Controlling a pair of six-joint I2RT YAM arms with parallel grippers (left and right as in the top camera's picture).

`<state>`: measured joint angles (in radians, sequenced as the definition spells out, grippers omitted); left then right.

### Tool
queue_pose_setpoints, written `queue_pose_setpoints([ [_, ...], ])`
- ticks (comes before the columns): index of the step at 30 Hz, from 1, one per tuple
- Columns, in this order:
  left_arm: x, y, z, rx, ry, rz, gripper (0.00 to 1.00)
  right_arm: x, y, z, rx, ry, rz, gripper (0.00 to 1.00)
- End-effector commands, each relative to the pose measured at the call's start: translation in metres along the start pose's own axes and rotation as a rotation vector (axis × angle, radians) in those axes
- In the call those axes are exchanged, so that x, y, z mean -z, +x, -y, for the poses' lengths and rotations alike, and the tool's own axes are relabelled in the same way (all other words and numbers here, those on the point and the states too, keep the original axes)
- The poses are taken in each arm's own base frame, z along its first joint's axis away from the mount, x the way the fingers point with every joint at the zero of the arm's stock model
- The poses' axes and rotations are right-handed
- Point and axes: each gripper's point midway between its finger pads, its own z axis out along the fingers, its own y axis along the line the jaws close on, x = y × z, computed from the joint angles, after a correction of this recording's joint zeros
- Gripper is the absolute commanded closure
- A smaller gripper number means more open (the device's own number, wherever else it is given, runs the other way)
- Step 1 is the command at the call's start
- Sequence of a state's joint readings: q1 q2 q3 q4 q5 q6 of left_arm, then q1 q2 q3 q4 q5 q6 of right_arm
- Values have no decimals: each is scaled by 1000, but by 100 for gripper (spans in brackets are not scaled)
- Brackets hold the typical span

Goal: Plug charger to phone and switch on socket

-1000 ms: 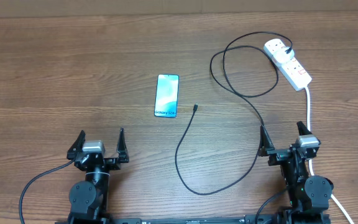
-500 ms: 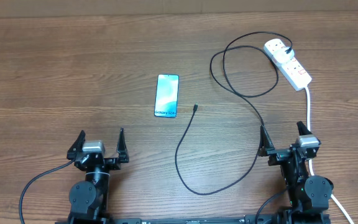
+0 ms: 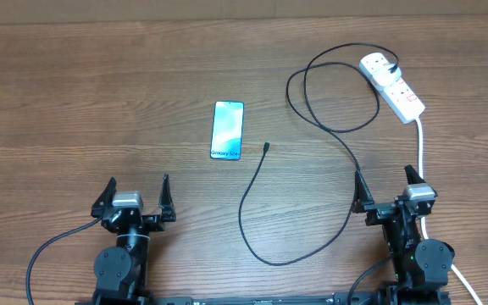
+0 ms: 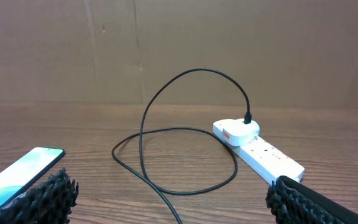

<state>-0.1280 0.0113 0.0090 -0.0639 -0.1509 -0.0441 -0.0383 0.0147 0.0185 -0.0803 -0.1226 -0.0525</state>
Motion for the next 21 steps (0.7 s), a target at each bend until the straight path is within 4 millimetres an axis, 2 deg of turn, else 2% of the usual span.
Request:
queue_pose_setpoints([
  [1, 0, 1, -1, -22, -1, 0, 0, 0, 1, 2, 2, 12, 5, 0],
  [21, 0, 1, -3, -22, -14, 2, 0, 0, 1, 2, 2, 12, 5, 0],
])
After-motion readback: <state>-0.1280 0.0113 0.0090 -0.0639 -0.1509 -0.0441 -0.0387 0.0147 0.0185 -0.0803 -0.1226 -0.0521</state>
